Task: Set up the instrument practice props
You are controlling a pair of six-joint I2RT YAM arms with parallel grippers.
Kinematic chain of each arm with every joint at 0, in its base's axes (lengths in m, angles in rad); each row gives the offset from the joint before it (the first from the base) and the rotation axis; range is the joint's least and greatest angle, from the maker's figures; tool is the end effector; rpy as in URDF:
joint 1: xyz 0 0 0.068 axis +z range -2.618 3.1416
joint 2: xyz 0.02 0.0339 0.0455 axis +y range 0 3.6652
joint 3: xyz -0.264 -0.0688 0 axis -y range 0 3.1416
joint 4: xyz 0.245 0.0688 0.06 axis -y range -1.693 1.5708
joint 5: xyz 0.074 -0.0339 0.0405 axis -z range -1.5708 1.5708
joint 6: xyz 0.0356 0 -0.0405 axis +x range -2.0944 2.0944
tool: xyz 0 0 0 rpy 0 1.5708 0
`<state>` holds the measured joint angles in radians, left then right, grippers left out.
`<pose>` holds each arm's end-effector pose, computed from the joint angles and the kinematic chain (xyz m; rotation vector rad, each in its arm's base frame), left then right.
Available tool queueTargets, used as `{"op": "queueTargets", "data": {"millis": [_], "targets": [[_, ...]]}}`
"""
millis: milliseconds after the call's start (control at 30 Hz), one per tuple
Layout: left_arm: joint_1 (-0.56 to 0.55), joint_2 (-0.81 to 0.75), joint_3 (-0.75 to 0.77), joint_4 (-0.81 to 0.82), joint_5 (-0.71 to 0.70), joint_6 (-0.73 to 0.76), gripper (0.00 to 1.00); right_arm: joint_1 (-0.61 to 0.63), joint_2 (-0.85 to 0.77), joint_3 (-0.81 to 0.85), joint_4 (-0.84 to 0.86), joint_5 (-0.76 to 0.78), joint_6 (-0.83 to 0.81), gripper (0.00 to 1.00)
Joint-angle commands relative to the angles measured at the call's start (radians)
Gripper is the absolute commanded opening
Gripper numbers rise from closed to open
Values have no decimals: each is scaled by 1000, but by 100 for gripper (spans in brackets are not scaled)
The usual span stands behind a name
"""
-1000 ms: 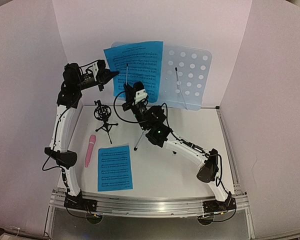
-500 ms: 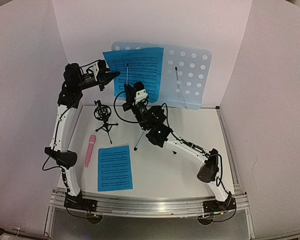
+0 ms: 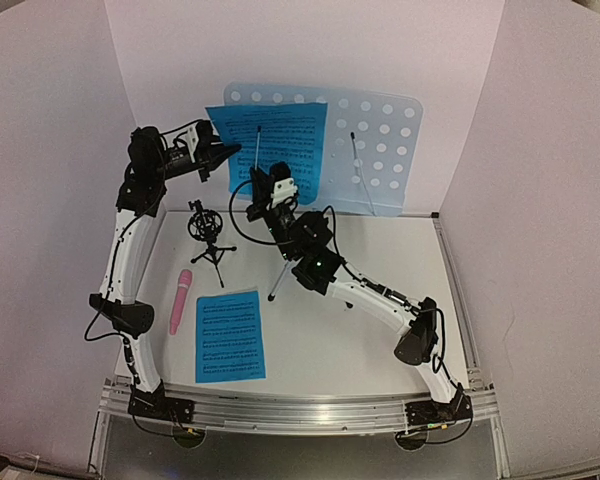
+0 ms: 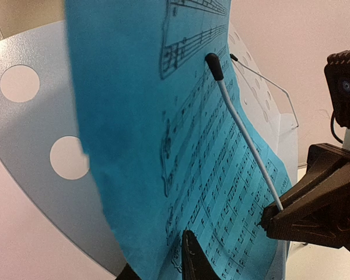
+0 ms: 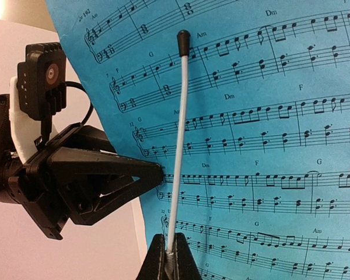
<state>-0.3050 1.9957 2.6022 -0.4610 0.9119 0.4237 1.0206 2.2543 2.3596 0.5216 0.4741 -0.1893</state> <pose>0.3642 -0.1442 0.5569 1.1616 0.9592 -0.5514 0.2803 0.4259 0.4656 -0.1679 1.0217 0.5335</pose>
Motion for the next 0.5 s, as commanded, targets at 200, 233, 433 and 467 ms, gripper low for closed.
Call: {"op": "queueTargets", "data": {"millis": [200,233,433,467], "targets": [[-1,-48,-10,24,-35,19,19,13,-51,2,16,5,17,13],[-1,-49,-10,25,-38,20,20,14,-53,0,16,5,17,13],[0,-61,-15,52,-63,21,32,14,-69,-28,28,2,18,14],[0,-65,-16,54,-65,20,34,14,-71,-33,32,1,19,14]]}}
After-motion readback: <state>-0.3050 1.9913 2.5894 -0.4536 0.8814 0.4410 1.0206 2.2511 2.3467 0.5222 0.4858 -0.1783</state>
